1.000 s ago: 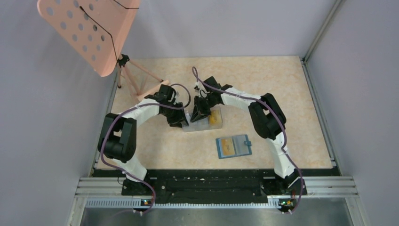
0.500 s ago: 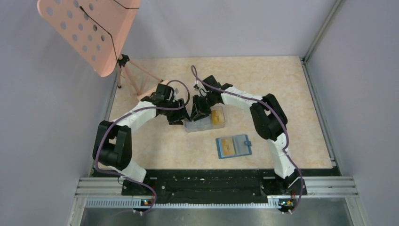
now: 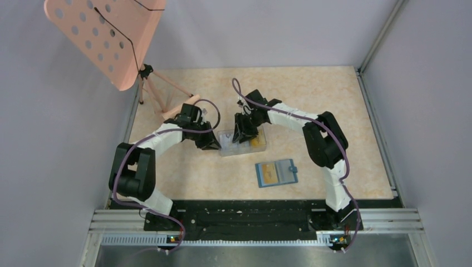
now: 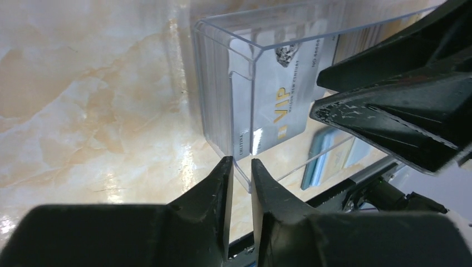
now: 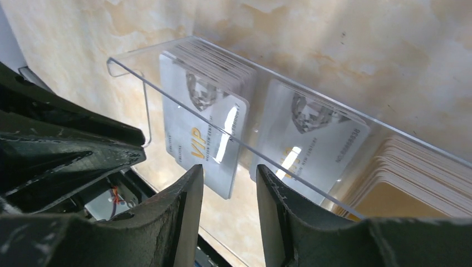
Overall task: Put the credit cards into the card holder
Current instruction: Pick up the credit card from the storage box.
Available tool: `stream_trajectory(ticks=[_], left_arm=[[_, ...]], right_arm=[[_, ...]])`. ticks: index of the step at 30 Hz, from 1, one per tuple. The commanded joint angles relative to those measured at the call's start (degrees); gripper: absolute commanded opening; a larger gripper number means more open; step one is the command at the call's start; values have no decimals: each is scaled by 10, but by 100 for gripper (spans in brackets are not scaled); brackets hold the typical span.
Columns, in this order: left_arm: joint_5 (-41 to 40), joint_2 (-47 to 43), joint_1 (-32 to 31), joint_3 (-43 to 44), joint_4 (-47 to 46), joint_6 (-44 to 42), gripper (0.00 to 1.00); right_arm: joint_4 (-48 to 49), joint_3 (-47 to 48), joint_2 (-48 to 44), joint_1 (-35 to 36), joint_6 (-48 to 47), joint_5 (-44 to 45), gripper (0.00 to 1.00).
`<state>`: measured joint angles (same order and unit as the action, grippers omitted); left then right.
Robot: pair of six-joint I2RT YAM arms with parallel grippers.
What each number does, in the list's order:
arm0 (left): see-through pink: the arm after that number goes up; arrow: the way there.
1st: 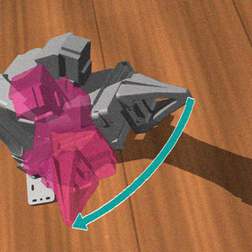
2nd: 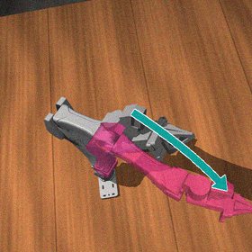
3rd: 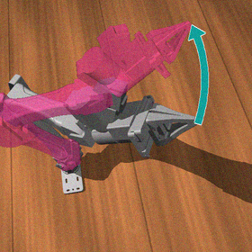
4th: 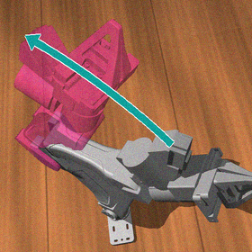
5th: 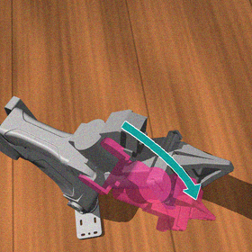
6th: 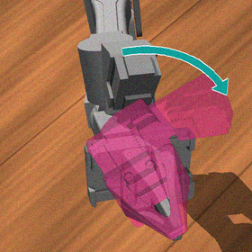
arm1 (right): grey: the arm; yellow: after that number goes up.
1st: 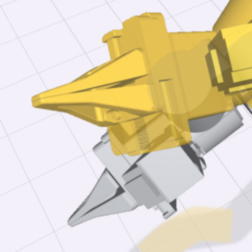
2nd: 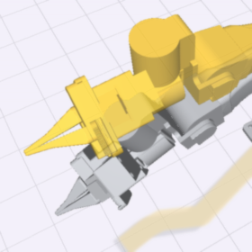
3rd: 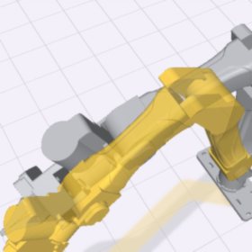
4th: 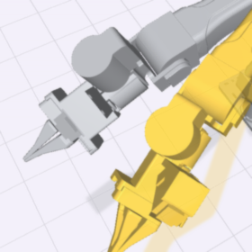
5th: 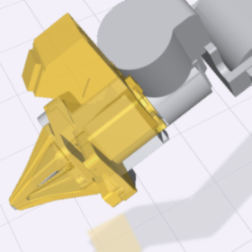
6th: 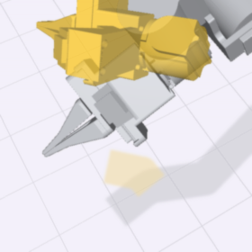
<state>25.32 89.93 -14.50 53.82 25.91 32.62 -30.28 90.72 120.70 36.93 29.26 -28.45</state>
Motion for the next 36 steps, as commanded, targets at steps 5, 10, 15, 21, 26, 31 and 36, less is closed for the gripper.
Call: stream_trajectory(ticks=[5, 10, 15, 21, 26, 31, 36], left_arm=[[9, 23, 0, 0, -19, -8, 10], [8, 24, 0, 0, -17, -11, 4], [4, 24, 0, 2, -10, -15, 2], [-1, 19, 0, 9, 0, -18, 2], [-20, -12, -2, 27, 23, -26, 24], [-25, -52, -2, 31, 19, -19, 43], [-48, -60, -2, 35, 31, -19, 43]], right_arm=[[-14, 5, -6, -1, -16, -12, 31], [-14, 32, 11, 11, -10, -37, 22], [-18, 50, 27, 22, -8, -49, 18], [-12, 47, 20, 23, -12, -61, 17], [-10, 42, 11, 22, -14, -47, 19], [-10, 34, -3, 22, -18, -26, 28], [-10, 34, -9, 18, -17, -5, 32]])
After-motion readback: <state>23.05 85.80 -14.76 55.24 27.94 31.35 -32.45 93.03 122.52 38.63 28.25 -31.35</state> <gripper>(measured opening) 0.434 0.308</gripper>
